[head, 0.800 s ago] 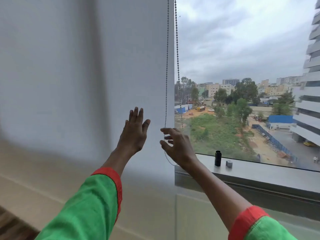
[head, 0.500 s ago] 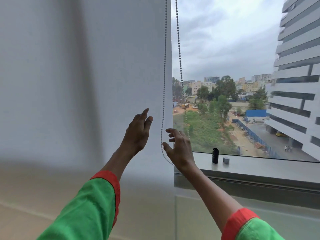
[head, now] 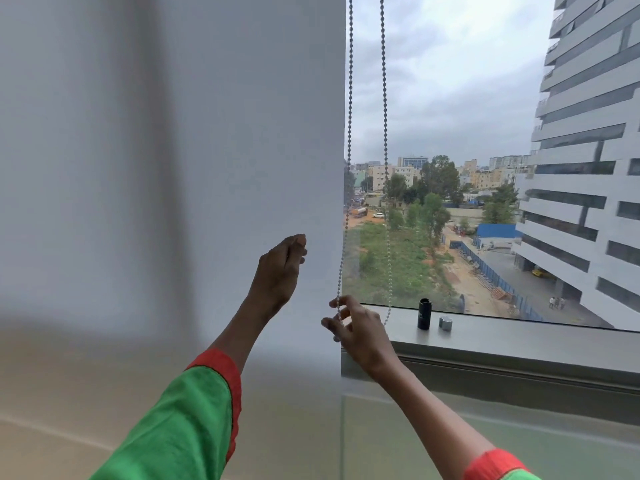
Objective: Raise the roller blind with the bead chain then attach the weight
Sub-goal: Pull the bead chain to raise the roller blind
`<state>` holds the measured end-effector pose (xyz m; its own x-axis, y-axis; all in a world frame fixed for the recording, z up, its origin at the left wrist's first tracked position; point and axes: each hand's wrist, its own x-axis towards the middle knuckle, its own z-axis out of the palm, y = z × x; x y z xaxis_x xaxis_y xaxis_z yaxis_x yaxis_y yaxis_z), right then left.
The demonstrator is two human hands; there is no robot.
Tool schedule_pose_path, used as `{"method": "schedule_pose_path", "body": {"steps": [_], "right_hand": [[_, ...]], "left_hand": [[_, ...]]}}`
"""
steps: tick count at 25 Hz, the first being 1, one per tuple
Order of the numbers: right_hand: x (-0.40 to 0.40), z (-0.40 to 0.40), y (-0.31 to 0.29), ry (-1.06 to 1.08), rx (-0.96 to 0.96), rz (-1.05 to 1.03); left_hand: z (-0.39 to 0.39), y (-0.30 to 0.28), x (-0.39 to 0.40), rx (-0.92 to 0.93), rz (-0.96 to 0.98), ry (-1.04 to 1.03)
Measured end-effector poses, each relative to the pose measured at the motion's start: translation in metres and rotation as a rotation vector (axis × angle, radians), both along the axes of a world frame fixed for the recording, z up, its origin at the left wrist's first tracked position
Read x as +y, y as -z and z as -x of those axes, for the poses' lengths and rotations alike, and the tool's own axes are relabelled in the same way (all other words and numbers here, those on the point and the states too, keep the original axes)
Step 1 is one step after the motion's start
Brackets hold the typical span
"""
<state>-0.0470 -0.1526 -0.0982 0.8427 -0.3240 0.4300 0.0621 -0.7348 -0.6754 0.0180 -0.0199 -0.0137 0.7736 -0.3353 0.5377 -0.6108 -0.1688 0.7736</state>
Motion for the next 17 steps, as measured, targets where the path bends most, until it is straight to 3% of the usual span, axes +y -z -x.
{"method": "schedule_pose_path", "body": {"steps": [7,11,17], "right_hand": [[0.005,0.013,0.012,-0.194,-0.045,-0.01],[0.001,0.018,0.016,-0.262,-0.048,-0.083],[-0.003,0.037,0.009,-0.385,-0.092,-0.186]], "left_hand": [[0.038,-0.041,-0.018,0.072,0.231,0.177],[0.054,-0.036,-0.023,0.036,0.264,0.203],[0.067,-0.022,-0.019,0.285,0.569,0.314]]}}
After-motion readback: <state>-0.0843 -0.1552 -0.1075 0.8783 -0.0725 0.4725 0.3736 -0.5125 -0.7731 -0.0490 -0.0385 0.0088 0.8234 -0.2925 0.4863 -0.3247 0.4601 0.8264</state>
